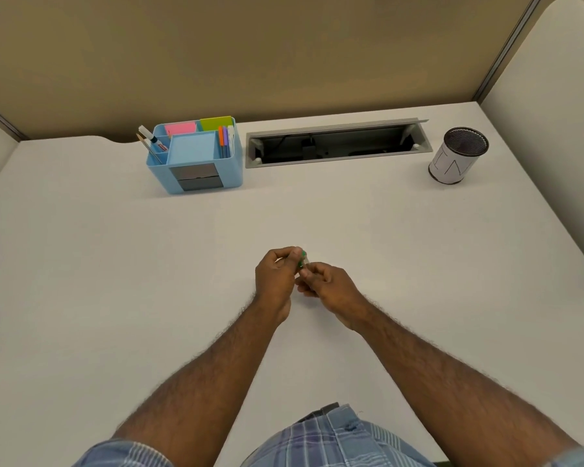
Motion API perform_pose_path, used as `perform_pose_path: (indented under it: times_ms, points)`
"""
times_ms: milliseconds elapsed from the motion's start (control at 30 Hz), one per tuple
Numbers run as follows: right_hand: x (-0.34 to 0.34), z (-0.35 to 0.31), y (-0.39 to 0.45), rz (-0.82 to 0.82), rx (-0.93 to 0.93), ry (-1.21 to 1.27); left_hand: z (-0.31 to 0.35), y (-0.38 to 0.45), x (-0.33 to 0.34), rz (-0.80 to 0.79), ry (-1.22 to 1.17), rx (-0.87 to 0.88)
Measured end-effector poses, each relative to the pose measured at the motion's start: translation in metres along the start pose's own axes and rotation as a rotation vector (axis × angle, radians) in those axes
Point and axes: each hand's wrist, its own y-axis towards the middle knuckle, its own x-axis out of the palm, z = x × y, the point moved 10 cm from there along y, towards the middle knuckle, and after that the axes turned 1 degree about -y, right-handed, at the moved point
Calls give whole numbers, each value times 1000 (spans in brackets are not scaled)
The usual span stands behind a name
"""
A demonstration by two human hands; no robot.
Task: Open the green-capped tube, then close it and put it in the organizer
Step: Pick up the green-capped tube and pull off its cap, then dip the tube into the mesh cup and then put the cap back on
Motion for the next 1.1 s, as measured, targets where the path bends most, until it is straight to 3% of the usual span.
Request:
perform_pose_path:
  times_ms: [167, 467, 600, 833, 1100]
  points:
    - [-6, 4, 1, 44, -1, -22, 13, 15, -3, 45, 28, 88]
    - [-37, 3, 7, 175, -58, -15, 10, 47, -19, 40, 250, 70]
    - [-83, -23, 21, 335, -141, 115, 4, 55, -20, 14, 191, 26]
    - [-220, -93, 46, 699, -290, 191, 8, 69, -4, 2, 205, 1]
    - [-324, -135, 40, 1009, -222, -64, 11, 82, 2, -6, 184, -34]
